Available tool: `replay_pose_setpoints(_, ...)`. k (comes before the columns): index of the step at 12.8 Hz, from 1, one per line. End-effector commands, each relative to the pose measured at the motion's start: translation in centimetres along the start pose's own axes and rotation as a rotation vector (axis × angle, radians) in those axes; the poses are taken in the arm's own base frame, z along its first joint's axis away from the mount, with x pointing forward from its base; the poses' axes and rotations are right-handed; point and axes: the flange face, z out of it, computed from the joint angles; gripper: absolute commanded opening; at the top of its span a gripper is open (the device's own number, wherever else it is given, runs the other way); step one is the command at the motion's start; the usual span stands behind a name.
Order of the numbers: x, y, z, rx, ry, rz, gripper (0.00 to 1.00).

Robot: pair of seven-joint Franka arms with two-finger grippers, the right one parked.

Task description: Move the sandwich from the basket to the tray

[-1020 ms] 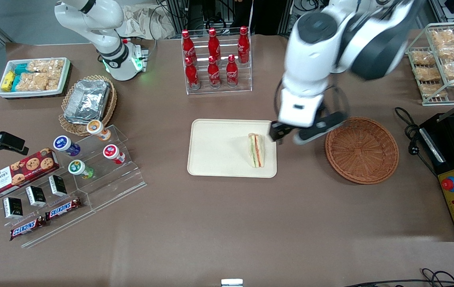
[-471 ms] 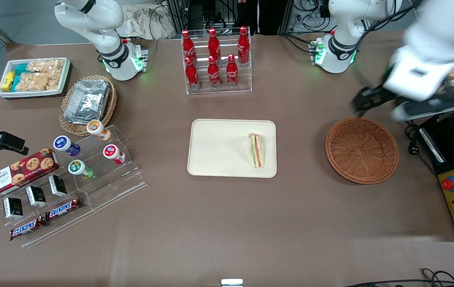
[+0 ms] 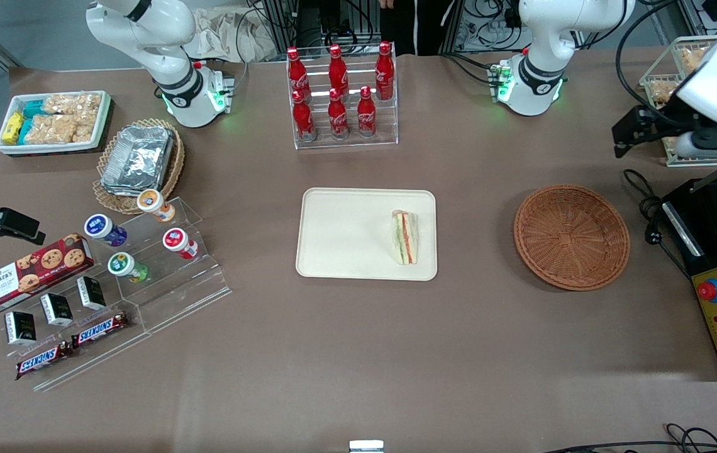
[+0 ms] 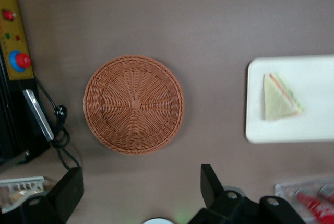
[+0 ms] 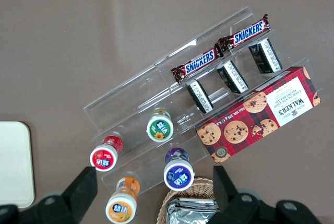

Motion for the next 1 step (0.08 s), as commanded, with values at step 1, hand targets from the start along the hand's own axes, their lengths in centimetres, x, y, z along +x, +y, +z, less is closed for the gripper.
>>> replay_pose_setpoints(1, -1.50, -3.31, -0.35, -0.008, -0.010, 0.058, 1.00)
